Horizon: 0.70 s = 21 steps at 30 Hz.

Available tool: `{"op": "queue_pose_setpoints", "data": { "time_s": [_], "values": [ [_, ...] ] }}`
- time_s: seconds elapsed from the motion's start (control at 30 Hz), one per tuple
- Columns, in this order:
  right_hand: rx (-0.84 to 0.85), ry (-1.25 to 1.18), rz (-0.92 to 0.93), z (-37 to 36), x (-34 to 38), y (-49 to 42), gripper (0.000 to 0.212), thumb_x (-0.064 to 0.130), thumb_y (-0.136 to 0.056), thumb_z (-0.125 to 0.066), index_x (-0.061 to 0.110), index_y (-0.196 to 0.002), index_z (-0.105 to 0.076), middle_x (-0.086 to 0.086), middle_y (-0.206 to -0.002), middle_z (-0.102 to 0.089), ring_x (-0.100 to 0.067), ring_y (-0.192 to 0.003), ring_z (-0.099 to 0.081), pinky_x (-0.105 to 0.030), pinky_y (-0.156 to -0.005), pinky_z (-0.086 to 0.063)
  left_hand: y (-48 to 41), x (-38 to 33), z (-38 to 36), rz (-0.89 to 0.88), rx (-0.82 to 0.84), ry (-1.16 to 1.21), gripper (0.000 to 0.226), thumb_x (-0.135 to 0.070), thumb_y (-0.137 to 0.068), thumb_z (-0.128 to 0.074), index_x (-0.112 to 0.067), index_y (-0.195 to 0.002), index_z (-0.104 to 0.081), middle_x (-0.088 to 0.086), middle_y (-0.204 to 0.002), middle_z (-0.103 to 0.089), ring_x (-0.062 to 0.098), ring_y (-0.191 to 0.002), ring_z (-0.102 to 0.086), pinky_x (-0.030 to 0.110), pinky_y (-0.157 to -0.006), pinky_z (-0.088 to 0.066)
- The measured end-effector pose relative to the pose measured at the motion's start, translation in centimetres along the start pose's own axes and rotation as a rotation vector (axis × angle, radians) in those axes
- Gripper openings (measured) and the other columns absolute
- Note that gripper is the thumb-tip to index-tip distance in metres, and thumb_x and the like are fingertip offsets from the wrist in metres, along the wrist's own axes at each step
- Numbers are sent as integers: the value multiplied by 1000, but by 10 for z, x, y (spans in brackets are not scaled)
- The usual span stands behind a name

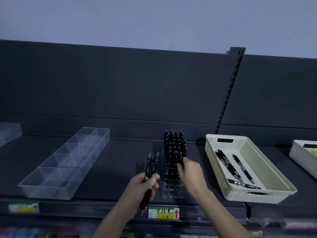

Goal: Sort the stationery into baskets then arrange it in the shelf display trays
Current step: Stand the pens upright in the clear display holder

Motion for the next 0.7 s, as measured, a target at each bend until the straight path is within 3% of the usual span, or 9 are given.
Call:
{"op": "queue_pose_setpoints", "data": {
  "time_s": [0.1, 0.37, 0.53, 0.63, 0.7],
  "values": [
    [-1, -5, 2, 1, 0, 1, 15, 19, -97, -43, 14, -83, -46, -3, -78, -55, -16, -66, -50, -22, -59, -32, 0, 0, -1, 8, 27, 28, 14, -4, -92, -51, 0, -97, -64, 3, -66, -59, 10, -50, -49, 23, -51, -42],
    [12, -82, -44, 0, -5, -1, 15, 18, -96, -46, 13, -83, -50, -1, -74, -54, -15, -62, -50, -21, -53, -33, 0, -3, -6, 24, 36, -2, 15, -9, -94, -50, -5, -103, -62, 3, -65, -61, 13, -52, -49, 23, -49, -42],
    [3, -74, -48, -1, -8, 1, 15, 18, -94, -51, 6, -97, -60, -5, -84, -64, -14, -68, -53, -20, -61, -36, -1, -4, -11, 33, 18, -18, 18, -9, -95, -46, -9, -104, -62, 2, -65, -62, 12, -51, -45, 23, -51, -39],
    [-16, -106, -74, 1, -13, 7, 18, 20, -90, -58, 9, -103, -64, -5, -93, -69, -16, -80, -63, -22, -70, -47, -2, -6, -12, 31, 14, -8, 21, -2, -92, -46, -9, -103, -62, 5, -69, -62, 12, -53, -47, 23, -51, -40],
    [-67, -198, -83, 5, -17, 14, 13, 20, -88, -63, 12, -97, -68, 0, -86, -70, -13, -79, -64, -22, -75, -52, -2, -5, -12, 17, 27, -19, 19, 0, -92, -48, -6, -103, -63, 6, -71, -62, 12, -56, -49, 22, -52, -42]
  ]
}}
Point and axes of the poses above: each hand's wrist, its own y-axis away from the middle knuckle, its own z-axis out of the back of the hand, x = y × z, the point moved 4 cm from there along -y, towards the middle knuckle
